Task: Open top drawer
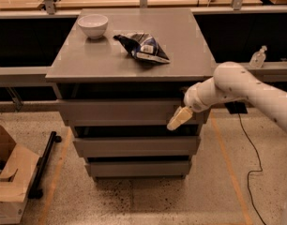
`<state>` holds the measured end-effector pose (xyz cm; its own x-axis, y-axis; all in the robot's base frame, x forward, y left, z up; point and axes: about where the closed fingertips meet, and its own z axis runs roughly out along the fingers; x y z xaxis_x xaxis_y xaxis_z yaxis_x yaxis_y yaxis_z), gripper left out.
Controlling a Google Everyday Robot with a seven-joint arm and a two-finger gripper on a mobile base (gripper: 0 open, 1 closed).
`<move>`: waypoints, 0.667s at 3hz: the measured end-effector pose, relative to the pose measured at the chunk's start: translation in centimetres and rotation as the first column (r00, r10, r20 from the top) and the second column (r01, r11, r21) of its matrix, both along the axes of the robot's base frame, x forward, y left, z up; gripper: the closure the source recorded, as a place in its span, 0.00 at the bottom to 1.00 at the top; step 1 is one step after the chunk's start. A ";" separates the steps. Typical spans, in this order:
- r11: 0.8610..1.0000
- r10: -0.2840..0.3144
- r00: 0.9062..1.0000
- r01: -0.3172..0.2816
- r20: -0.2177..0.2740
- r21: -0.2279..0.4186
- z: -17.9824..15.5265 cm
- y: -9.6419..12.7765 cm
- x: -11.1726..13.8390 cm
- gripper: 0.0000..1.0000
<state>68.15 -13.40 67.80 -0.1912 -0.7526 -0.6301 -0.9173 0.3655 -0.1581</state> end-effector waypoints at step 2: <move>1.000 0.002 0.999 -0.001 -0.037 0.028 -1.0 1.1 -0.1 0.00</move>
Offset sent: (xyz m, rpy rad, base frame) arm -0.0766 0.0295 -0.0260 -0.0223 0.1710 0.0514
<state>68.02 -12.31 66.76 -0.2135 -0.7354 -0.6432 -0.9231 0.3675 -0.1137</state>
